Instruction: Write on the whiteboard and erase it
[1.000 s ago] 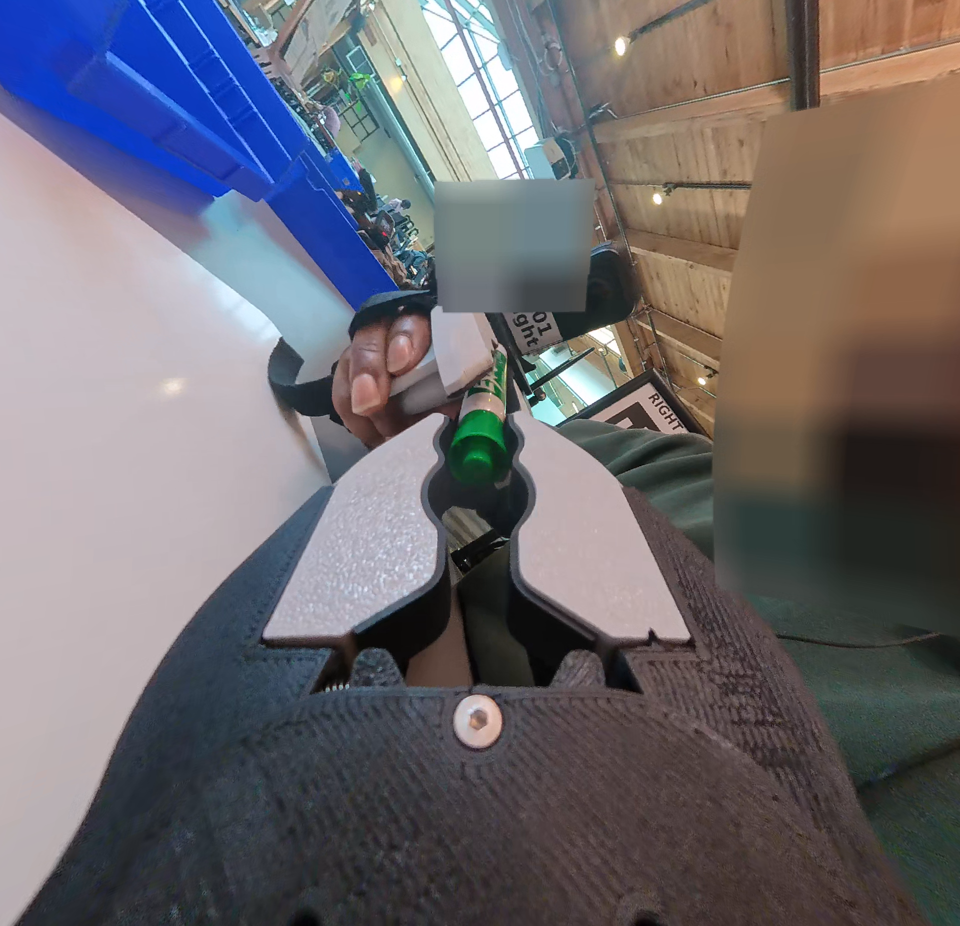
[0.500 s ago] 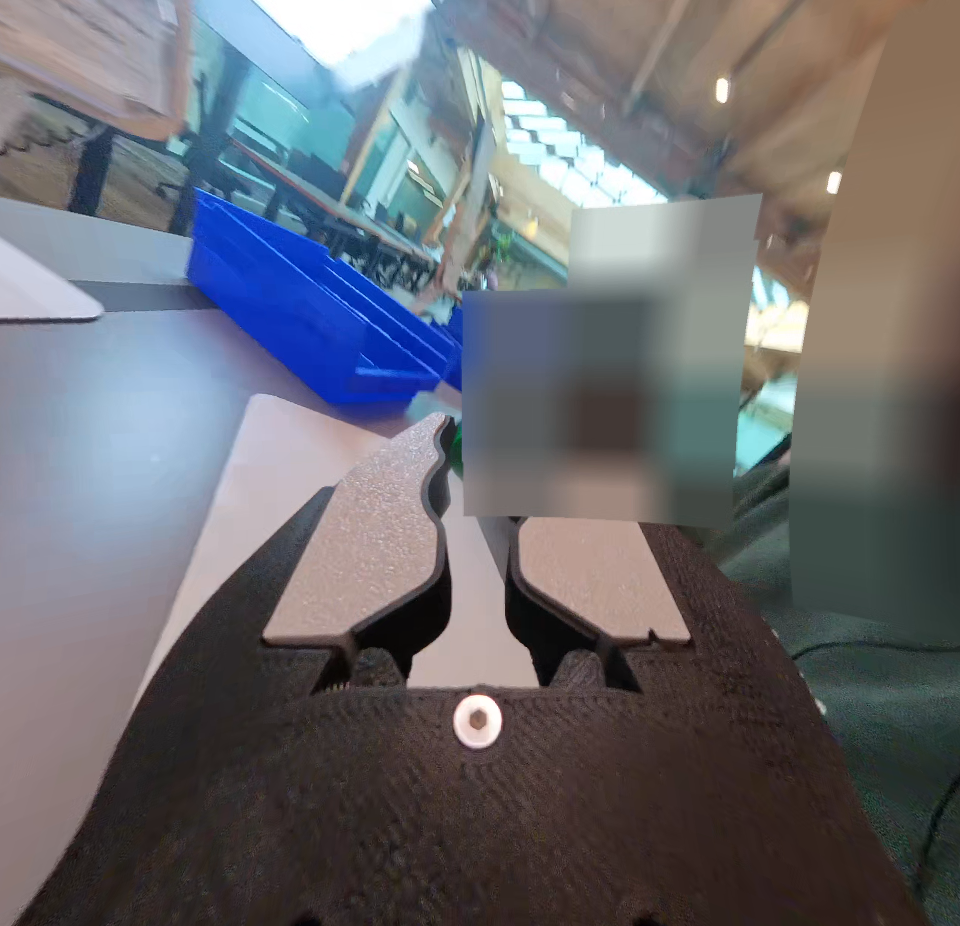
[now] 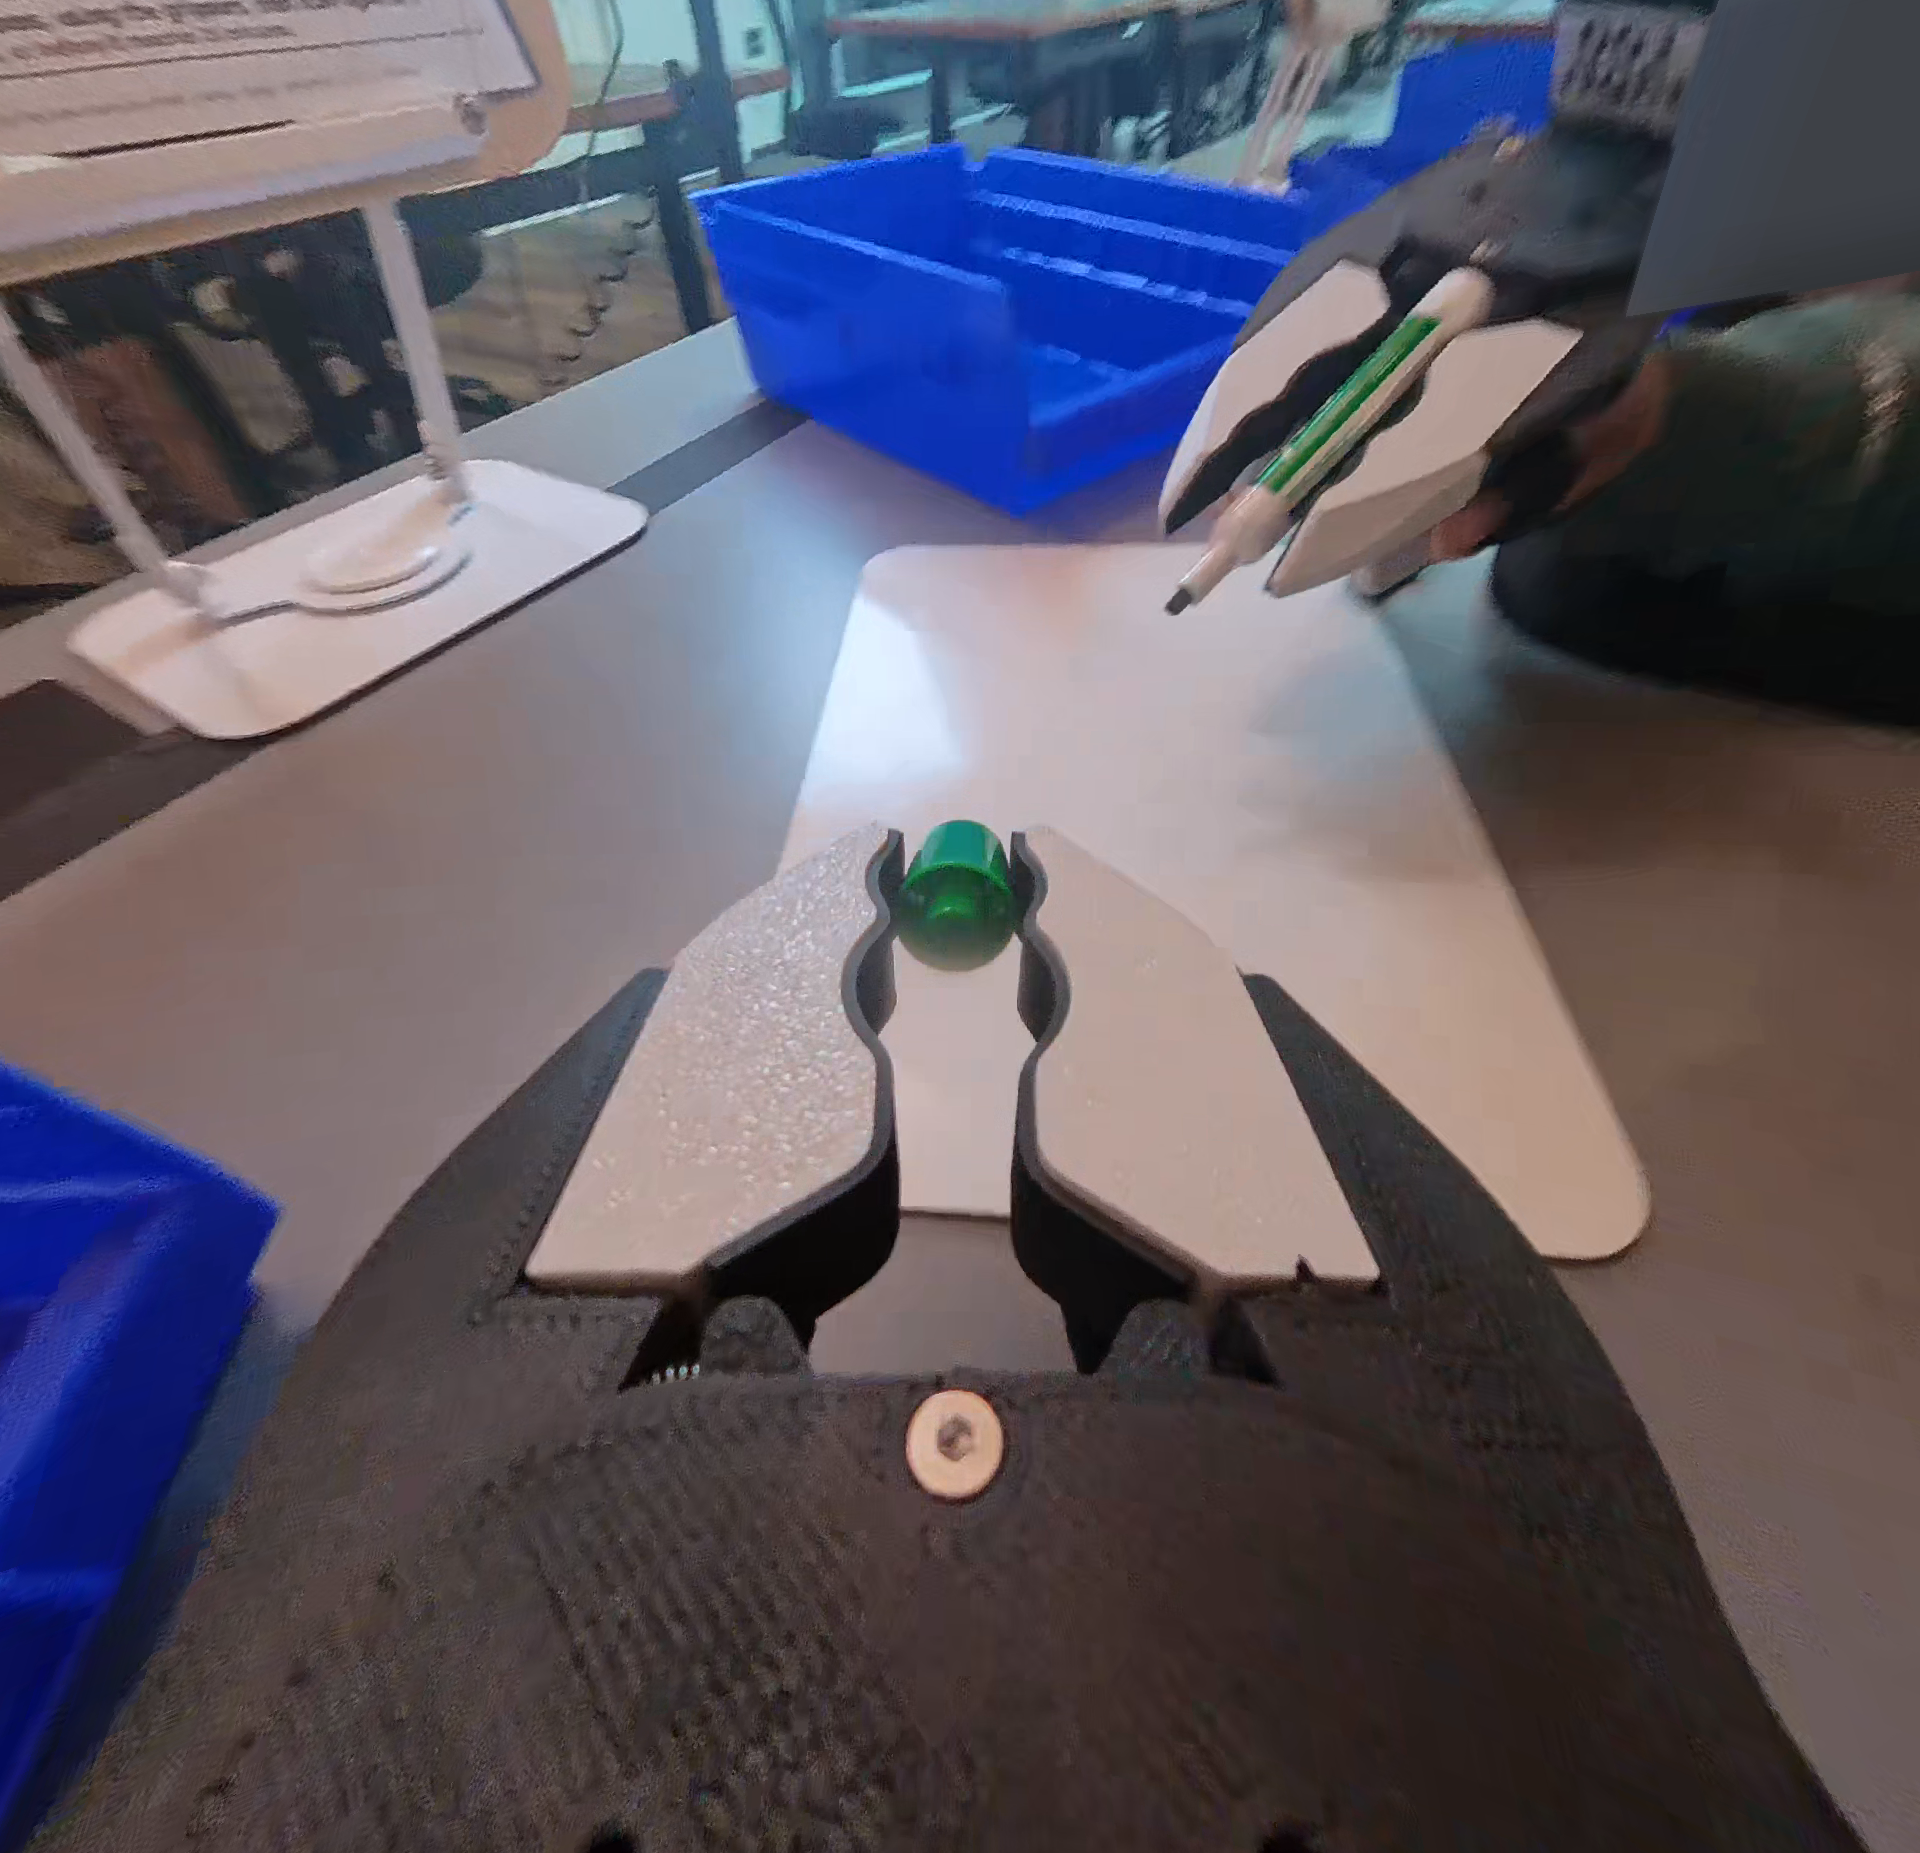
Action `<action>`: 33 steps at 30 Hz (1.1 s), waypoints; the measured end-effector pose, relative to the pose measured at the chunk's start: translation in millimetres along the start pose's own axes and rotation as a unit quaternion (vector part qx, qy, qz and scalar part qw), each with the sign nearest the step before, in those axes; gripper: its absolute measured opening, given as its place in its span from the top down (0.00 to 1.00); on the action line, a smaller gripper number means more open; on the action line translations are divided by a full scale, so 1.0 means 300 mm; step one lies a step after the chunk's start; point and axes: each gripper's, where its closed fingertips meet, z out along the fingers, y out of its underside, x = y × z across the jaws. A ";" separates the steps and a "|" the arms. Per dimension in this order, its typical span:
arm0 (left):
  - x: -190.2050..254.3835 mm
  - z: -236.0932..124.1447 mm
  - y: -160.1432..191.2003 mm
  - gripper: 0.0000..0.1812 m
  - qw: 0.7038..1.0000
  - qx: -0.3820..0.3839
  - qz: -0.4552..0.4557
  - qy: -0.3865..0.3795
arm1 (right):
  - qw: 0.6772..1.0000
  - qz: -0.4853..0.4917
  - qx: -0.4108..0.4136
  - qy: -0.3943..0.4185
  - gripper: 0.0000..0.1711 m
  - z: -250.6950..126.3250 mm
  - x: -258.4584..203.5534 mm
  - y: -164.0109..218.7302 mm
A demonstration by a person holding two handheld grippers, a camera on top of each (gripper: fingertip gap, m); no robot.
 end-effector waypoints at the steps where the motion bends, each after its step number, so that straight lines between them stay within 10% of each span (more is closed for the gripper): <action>1: -0.004 -0.008 0.017 0.89 1.000 -0.010 0.014 -0.013 | 1.000 -0.003 -0.014 -0.005 0.80 0.021 -0.009 0.009; 16: 0.032 -0.055 0.043 0.89 0.998 0.015 -0.030 0.047 | 0.978 -0.106 -0.166 -0.066 0.80 0.350 -0.073 -0.034; 33: 0.013 -0.088 0.069 0.89 1.000 -0.009 0.015 0.011 | 0.971 -0.098 -0.206 -0.069 0.80 0.403 -0.058 -0.024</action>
